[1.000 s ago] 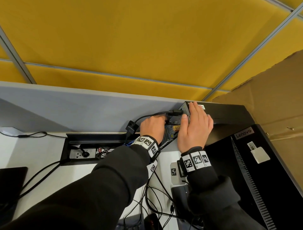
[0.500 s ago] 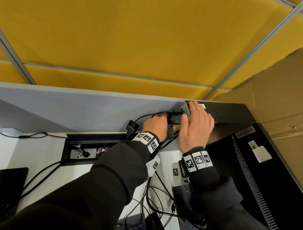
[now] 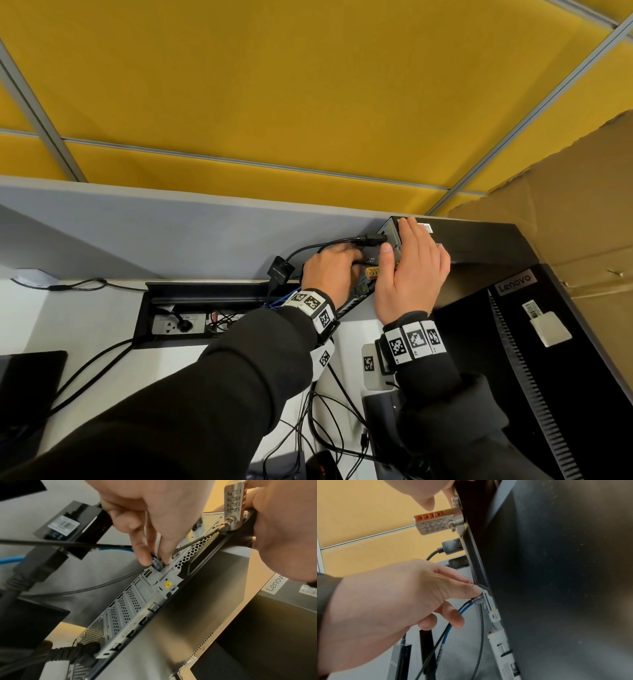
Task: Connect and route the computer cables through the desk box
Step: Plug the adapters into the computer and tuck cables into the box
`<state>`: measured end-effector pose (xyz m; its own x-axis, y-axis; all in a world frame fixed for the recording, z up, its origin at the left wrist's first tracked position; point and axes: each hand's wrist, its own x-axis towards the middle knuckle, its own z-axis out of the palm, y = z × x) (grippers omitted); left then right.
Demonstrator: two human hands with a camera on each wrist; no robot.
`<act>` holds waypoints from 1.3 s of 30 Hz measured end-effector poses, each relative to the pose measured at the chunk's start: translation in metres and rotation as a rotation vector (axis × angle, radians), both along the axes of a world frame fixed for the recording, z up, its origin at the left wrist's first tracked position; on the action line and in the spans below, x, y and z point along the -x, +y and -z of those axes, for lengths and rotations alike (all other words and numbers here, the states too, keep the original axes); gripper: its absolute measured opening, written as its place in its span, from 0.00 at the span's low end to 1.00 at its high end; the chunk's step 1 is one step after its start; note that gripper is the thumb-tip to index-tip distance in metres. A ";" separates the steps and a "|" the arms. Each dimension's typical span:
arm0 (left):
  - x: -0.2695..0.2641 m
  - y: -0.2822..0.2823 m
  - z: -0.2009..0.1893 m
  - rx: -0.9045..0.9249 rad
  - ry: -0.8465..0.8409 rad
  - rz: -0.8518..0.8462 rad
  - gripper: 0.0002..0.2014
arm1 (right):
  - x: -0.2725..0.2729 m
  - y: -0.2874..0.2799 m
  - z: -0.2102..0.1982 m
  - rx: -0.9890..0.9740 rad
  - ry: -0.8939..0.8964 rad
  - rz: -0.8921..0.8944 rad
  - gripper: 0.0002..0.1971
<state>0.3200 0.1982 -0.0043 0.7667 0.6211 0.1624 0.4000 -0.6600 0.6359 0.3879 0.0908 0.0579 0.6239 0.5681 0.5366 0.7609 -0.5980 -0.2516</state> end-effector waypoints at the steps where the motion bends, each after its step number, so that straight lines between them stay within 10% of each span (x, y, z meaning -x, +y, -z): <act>1: 0.000 0.000 0.000 -0.008 0.001 -0.002 0.13 | 0.000 0.000 0.000 -0.002 -0.001 0.001 0.26; 14: -0.002 0.009 -0.005 -0.133 0.255 0.011 0.08 | -0.002 -0.001 0.002 0.015 -0.022 -0.001 0.26; 39: 0.014 0.009 -0.005 -0.006 0.065 0.090 0.20 | -0.001 -0.002 0.001 0.023 -0.039 0.003 0.26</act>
<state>0.3059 0.2070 0.0003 0.8284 0.5485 0.1137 0.3794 -0.6988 0.6064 0.3886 0.0893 0.0565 0.6041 0.5788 0.5477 0.7683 -0.6054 -0.2077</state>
